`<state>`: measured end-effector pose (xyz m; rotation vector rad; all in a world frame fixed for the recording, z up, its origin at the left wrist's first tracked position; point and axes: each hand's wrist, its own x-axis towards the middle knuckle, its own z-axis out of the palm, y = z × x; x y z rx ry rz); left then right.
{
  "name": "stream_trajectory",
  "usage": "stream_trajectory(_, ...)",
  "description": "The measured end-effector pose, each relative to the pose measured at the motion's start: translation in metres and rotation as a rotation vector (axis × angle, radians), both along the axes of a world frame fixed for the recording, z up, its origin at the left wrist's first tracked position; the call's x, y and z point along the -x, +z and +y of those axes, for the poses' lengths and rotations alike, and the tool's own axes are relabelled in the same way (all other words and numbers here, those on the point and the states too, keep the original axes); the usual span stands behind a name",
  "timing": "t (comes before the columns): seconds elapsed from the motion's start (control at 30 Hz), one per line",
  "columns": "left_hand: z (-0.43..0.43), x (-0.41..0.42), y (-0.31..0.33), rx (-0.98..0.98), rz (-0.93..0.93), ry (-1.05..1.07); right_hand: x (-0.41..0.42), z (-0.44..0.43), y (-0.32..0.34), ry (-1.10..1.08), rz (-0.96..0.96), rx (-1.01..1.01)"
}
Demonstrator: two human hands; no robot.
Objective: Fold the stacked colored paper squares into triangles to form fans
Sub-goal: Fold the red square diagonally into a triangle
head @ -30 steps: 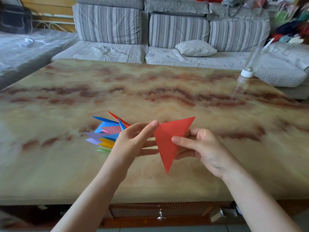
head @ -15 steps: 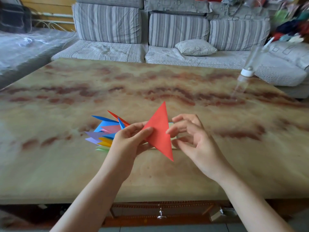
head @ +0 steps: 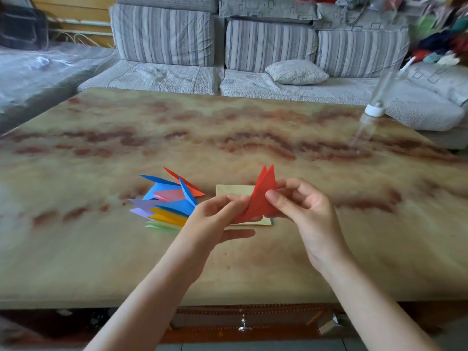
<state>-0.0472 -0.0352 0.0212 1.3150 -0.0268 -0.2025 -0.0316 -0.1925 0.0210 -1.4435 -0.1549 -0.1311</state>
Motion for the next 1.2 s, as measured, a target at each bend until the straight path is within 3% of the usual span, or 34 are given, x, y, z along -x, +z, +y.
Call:
stream_trajectory(0.13,-0.002,0.0,0.004,-0.084,-0.04,0.051,-0.001,-0.002,0.002,0.028,0.021,0.002)
stream_trajectory(0.43,0.0,0.0,0.003,-0.054,-0.185,0.219,0.004,-0.001,0.0,0.172,-0.017,0.167)
stream_trajectory(0.7,-0.002,0.004,0.005,0.081,-0.193,0.282,0.008,0.007,-0.001,0.126,0.127,0.122)
stream_trajectory(1.2,-0.002,0.004,0.006,0.085,-0.145,0.284,0.009,0.006,0.006,0.103,0.097,0.092)
